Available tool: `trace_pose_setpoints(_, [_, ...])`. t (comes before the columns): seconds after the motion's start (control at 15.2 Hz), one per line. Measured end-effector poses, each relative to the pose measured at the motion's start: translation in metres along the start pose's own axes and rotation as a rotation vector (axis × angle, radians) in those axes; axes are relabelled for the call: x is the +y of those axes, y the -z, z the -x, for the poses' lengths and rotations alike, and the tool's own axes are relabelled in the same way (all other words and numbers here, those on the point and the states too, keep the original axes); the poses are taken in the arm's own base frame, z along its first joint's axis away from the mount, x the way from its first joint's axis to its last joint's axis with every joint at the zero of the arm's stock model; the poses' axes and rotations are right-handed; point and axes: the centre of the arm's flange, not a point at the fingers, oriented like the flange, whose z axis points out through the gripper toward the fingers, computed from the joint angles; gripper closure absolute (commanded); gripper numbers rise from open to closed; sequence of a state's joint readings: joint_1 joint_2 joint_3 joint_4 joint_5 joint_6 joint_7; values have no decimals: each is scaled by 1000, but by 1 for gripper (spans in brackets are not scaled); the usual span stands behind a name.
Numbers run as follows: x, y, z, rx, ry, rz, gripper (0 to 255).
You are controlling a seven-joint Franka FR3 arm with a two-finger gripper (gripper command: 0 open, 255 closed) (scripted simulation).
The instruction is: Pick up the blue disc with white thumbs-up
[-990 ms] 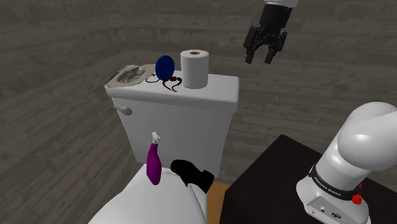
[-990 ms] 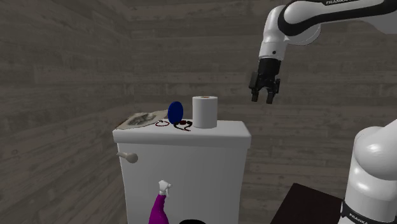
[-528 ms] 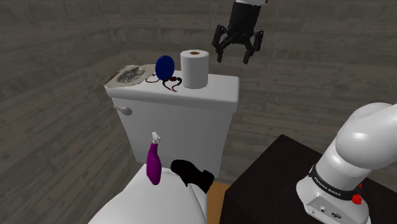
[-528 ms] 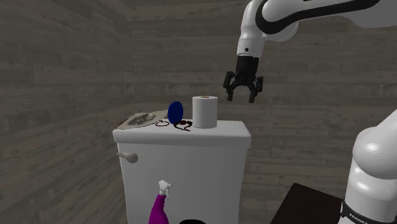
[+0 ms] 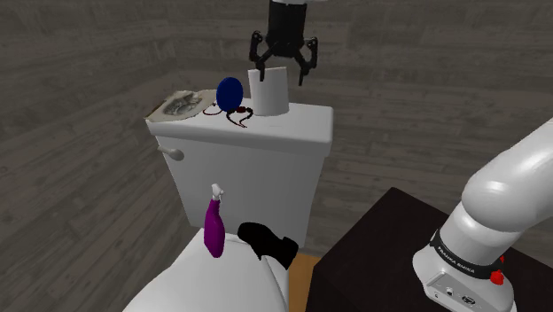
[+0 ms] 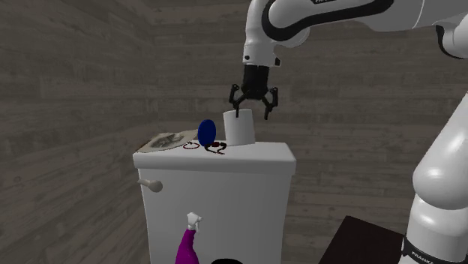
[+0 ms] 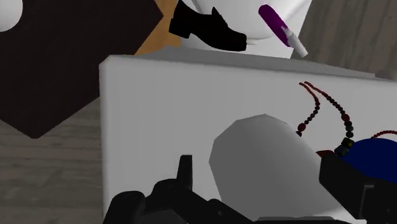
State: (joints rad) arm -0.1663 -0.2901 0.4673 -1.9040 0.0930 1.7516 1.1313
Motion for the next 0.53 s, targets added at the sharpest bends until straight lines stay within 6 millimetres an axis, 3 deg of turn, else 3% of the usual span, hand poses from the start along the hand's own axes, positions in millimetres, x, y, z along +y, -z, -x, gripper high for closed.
trace_pose_setpoints(0.4, [-82,-8,-18,41,-231,41,0])
trace_pose_setpoints(0.53, [-108,-10,-33,54,-309,54,0])
